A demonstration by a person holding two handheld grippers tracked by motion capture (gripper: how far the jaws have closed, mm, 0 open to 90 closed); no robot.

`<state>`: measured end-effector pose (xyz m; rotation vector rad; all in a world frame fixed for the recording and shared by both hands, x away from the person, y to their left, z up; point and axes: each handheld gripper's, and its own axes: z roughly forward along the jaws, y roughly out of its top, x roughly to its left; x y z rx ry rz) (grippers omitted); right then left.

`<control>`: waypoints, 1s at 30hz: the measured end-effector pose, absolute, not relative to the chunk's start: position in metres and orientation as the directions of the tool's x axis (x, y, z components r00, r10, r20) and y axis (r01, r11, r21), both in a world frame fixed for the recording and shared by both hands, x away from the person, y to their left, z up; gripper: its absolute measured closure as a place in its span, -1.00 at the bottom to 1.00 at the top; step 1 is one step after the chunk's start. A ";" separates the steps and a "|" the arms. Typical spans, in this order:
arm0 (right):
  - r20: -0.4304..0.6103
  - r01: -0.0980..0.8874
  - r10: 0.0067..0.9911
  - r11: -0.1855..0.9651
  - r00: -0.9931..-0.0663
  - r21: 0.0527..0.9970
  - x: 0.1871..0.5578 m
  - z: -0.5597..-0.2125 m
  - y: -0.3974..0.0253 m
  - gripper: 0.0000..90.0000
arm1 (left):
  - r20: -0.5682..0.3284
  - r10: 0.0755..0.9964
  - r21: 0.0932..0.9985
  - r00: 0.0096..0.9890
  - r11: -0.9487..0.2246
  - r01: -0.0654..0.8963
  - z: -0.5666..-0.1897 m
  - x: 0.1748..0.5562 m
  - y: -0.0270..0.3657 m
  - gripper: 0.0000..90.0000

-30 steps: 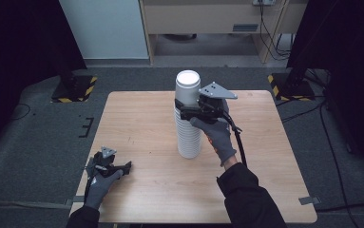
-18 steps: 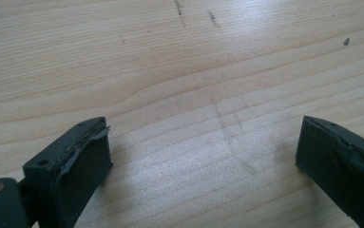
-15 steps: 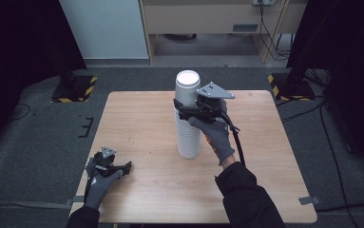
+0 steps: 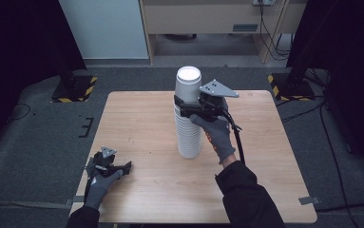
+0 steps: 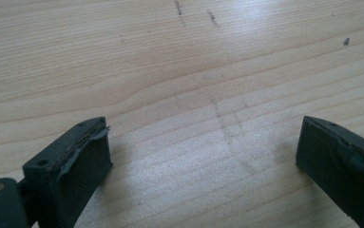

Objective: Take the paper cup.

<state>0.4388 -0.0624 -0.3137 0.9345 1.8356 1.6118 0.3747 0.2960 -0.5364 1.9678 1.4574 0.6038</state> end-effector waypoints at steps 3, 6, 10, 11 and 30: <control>0.047 0.152 0.781 0.062 -0.623 0.986 0.439 -0.310 -0.061 -0.68 | 0.004 0.957 0.704 0.290 -0.209 0.679 -0.536 0.375 0.296 -0.92; 0.043 0.146 0.778 0.063 -0.626 0.987 0.438 -0.307 -0.059 -0.68 | 0.003 0.957 0.704 0.290 -0.208 0.679 -0.536 0.375 0.296 -0.92; 0.045 0.146 0.776 0.062 -0.629 0.987 0.439 -0.306 -0.060 -0.68 | 0.003 0.957 0.704 0.290 -0.208 0.679 -0.536 0.375 0.296 -0.92; 0.043 0.144 0.775 0.062 -0.630 0.988 0.439 -0.305 -0.060 -0.68 | 0.003 0.957 0.704 0.290 -0.208 0.679 -0.536 0.375 0.296 -0.93; 0.032 0.120 0.768 0.059 -0.639 0.991 0.437 -0.287 -0.061 -0.67 | 0.003 0.957 0.704 0.290 -0.209 0.679 -0.536 0.375 0.296 -0.93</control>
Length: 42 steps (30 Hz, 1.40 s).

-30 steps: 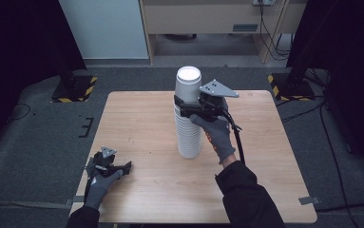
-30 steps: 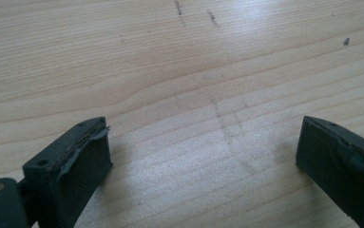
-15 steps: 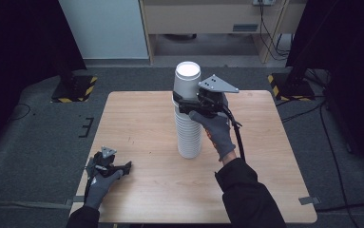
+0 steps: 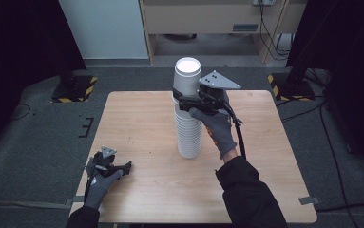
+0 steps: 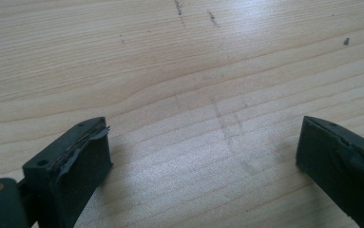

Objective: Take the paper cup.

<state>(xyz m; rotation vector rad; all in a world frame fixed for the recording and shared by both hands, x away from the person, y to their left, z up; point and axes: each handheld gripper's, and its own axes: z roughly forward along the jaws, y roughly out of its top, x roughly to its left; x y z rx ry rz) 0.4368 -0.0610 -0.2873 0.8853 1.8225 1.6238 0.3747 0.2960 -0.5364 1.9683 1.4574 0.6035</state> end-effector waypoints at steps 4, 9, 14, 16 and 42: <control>0.040 0.118 0.768 0.046 -0.640 0.992 0.436 -0.284 -0.063 -0.67 | 0.003 0.957 0.704 0.291 -0.209 0.679 -0.536 0.375 0.296 -0.93; 0.035 0.099 0.769 0.037 -0.638 0.994 0.432 -0.277 -0.067 -0.67 | 0.004 0.957 0.704 0.290 -0.209 0.679 -0.536 0.375 0.296 -0.93; 0.040 0.096 0.769 0.027 -0.638 0.995 0.432 -0.275 -0.067 -0.66 | 0.003 0.957 0.704 0.290 -0.208 0.679 -0.536 0.375 0.296 -0.93; 0.039 0.091 0.767 0.026 -0.641 0.996 0.433 -0.274 -0.067 -0.67 | 0.004 0.957 0.704 0.290 -0.209 0.679 -0.536 0.375 0.296 -0.93; 0.076 0.056 0.771 -0.053 -0.632 0.997 0.434 -0.249 -0.078 -0.67 | 0.003 0.957 0.704 0.290 -0.208 0.679 -0.536 0.375 0.296 -0.93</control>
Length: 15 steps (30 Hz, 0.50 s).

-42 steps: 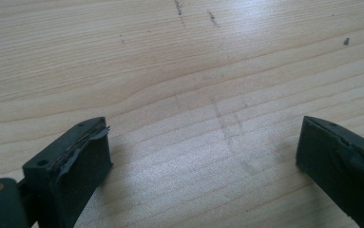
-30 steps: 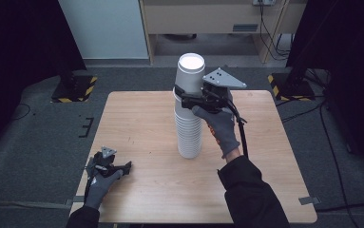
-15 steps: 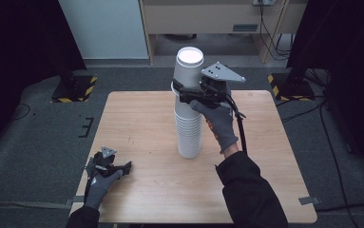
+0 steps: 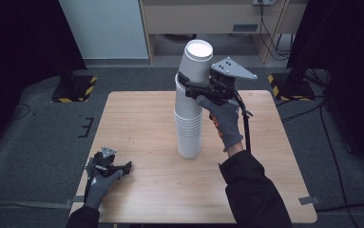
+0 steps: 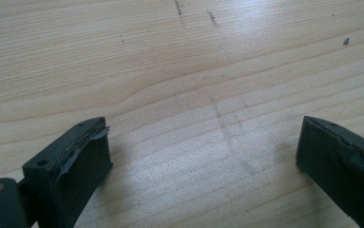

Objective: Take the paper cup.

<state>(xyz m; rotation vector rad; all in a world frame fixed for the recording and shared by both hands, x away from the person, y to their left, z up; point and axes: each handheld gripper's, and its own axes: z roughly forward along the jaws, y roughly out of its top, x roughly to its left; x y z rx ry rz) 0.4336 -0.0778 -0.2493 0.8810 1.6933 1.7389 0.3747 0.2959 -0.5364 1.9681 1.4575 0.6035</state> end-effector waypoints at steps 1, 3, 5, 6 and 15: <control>0.079 0.057 0.772 -0.055 -0.631 0.997 0.433 -0.248 -0.079 -0.67 | 0.003 0.957 0.704 0.290 -0.209 0.679 -0.536 0.375 0.296 -0.93; 0.077 0.050 0.774 -0.058 -0.628 0.997 0.432 -0.246 -0.081 -0.67 | 0.003 0.957 0.704 0.290 -0.209 0.679 -0.536 0.375 0.296 -0.93; 0.077 0.047 0.776 -0.061 -0.626 0.997 0.430 -0.245 -0.084 -0.67 | 0.003 0.957 0.704 0.290 -0.208 0.679 -0.536 0.375 0.296 -0.93; 0.078 0.045 0.777 -0.064 -0.625 0.997 0.430 -0.244 -0.086 -0.67 | 0.003 0.957 0.704 0.291 -0.209 0.679 -0.536 0.375 0.296 -0.93; 0.081 0.030 0.784 -0.080 -0.615 0.996 0.417 -0.237 -0.102 -0.67 | 0.004 0.957 0.703 0.291 -0.210 0.679 -0.536 0.375 0.296 -0.93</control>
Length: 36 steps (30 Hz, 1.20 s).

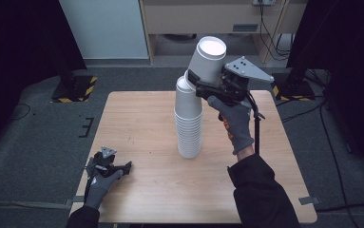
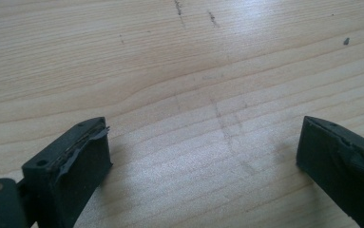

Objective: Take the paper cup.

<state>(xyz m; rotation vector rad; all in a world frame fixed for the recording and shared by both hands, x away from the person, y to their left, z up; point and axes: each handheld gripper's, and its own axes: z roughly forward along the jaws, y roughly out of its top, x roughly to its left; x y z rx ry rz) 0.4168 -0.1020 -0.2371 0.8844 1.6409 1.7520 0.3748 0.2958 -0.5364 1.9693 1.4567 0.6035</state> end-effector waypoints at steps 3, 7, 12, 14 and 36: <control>0.083 0.023 0.793 -0.086 -0.603 0.996 0.411 -0.238 -0.115 -0.67 | 0.004 0.957 0.704 0.291 -0.209 0.679 -0.536 0.375 0.296 -0.93; 0.095 0.028 0.802 -0.097 -0.589 0.995 0.406 -0.243 -0.131 -0.67 | 0.003 0.957 0.704 0.290 -0.209 0.679 -0.536 0.375 0.296 -0.93; 0.108 0.035 0.818 -0.107 -0.566 0.994 0.401 -0.249 -0.147 -0.67 | 0.003 0.957 0.704 0.290 -0.208 0.679 -0.536 0.375 0.296 -0.93; 0.113 0.039 0.820 -0.111 -0.561 0.993 0.400 -0.250 -0.151 -0.67 | 0.003 0.957 0.704 0.290 -0.209 0.679 -0.536 0.375 0.296 -0.93; 0.163 0.099 0.843 -0.131 -0.513 0.986 0.377 -0.291 -0.196 -0.67 | 0.003 0.957 0.704 0.290 -0.208 0.679 -0.536 0.375 0.296 -0.93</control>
